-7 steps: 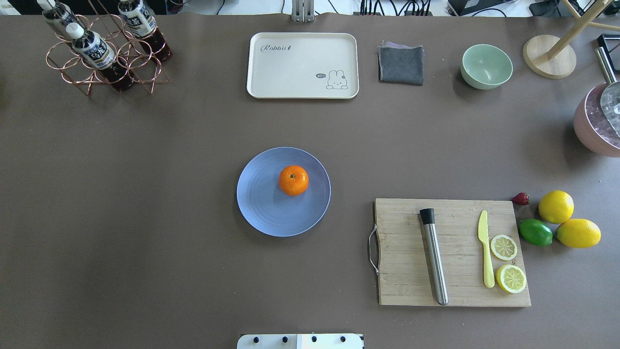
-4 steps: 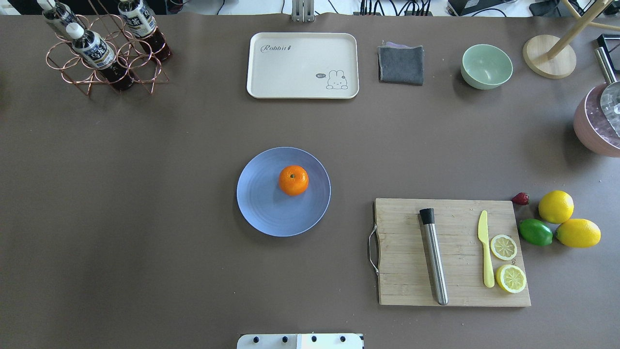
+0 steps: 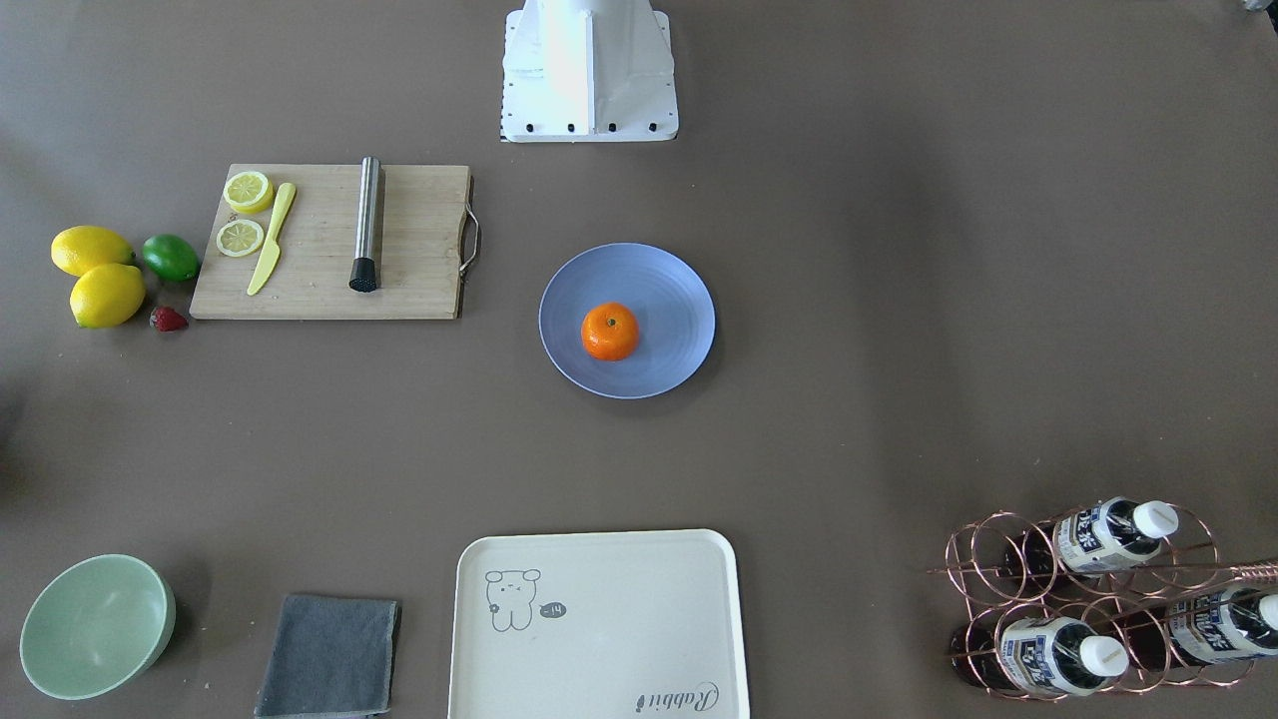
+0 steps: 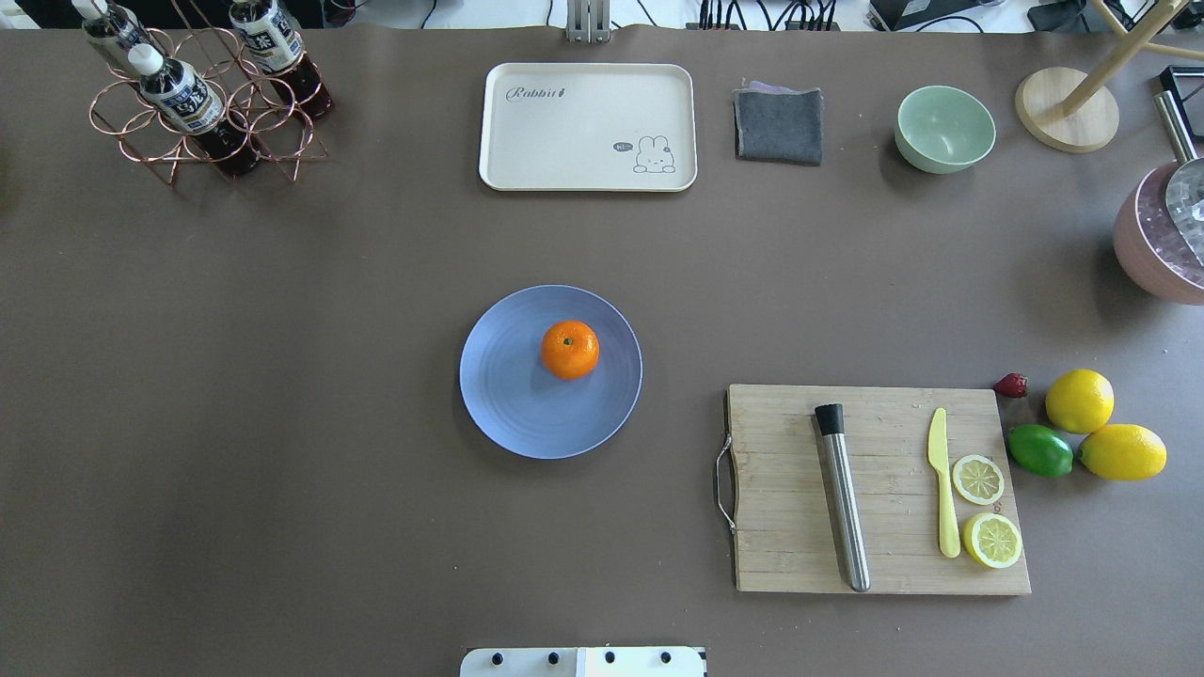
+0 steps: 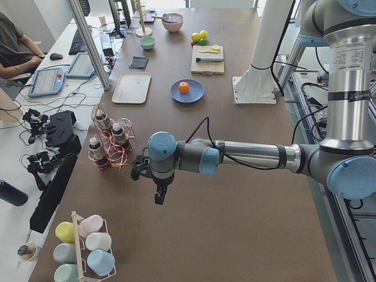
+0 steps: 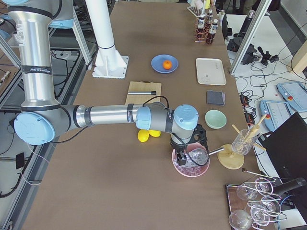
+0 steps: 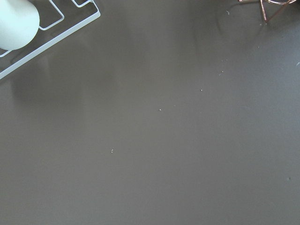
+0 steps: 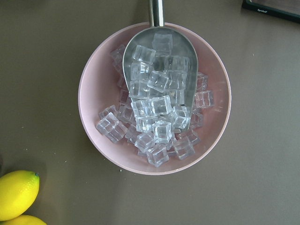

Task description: Pick orange to plate

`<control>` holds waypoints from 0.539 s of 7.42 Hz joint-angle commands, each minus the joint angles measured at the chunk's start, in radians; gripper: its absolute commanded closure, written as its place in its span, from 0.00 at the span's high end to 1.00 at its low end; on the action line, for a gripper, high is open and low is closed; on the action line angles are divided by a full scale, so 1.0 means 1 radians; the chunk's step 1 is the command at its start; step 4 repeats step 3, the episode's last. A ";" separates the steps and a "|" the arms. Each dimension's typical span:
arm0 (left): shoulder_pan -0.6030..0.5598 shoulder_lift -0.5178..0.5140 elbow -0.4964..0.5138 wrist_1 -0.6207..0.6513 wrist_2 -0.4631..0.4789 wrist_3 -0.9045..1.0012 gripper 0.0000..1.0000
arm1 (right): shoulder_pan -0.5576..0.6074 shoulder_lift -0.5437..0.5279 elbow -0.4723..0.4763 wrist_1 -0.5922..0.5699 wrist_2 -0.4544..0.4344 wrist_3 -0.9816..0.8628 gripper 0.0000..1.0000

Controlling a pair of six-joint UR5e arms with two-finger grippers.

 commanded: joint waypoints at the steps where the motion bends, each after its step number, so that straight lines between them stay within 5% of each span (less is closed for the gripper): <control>1: 0.000 0.000 0.002 -0.002 -0.002 0.000 0.98 | 0.000 0.000 -0.001 0.000 -0.001 0.000 1.00; 4: 0.000 0.000 -0.001 -0.002 -0.007 0.000 0.98 | 0.000 -0.008 -0.001 -0.002 0.000 0.000 1.00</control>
